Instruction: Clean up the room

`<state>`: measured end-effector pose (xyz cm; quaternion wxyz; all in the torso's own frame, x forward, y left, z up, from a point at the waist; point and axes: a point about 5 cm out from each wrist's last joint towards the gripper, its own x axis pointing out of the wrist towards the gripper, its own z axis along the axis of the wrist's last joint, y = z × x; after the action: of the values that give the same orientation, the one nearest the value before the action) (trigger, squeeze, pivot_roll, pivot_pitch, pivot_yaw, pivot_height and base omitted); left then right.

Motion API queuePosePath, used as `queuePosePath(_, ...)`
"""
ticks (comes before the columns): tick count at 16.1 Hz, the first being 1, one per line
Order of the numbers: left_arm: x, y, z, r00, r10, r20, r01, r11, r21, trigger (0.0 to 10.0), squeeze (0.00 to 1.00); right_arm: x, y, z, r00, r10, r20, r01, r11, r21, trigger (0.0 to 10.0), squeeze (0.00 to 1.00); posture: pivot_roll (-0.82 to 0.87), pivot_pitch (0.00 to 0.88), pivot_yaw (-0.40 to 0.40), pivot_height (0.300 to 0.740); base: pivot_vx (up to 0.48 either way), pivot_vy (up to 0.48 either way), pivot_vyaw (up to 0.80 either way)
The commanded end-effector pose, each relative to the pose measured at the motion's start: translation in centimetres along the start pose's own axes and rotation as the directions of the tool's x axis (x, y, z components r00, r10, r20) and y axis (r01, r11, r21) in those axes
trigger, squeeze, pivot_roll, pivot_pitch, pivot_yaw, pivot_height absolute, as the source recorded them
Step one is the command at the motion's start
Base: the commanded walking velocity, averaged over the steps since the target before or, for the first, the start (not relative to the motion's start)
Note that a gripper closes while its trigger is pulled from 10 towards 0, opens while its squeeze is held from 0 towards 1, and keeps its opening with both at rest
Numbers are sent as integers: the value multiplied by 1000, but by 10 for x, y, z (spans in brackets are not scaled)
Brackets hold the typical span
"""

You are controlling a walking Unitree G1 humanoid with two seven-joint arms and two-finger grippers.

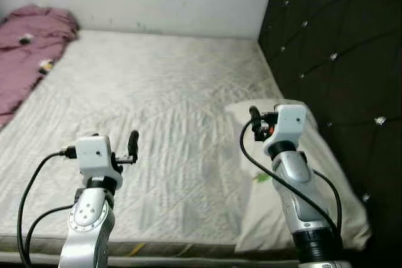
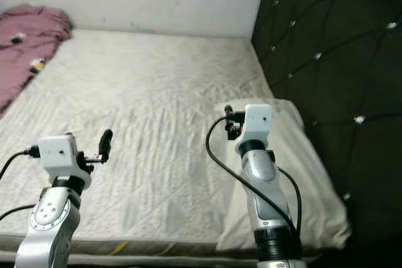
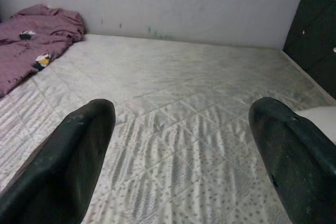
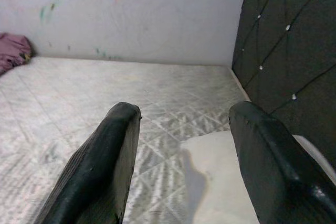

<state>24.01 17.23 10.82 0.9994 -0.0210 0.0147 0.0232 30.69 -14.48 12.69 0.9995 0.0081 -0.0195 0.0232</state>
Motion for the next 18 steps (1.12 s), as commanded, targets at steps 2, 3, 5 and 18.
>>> queuePosePath(2, 2, -7, -1, 999, -35, 3, 35, 999, -16, 10000, 0, -1, -8, -3, 1000, -27, -9, 27, 1000, -5, 10000, 0, -13, 0, -23, 740, 0, 480, 0)
queuePosePath(3, 4, -7, 4, 999, -30, 10, 31, 999, -30, 10000, 0, 2, -7, 1, 1000, -31, 0, 31, 1000, -2, 10000, 0, -10, 0, -25, 740, 0, 480, 0)
queuePosePath(5, 4, -5, 3, 999, -31, 11, 31, 999, -19, 10000, 0, 4, -6, 1, 1000, -27, 3, 27, 1000, -6, 10000, 0, -16, 0, -24, 740, 0, 480, -200)
queuePosePath(18, 3, -9, 0, 999, -42, -6, 42, 999, -23, 10000, 0, 0, -8, -6, 1000, -15, -23, 15, 1000, -24, 10000, 0, -27, 0, -27, 740, 0, 480, -63)
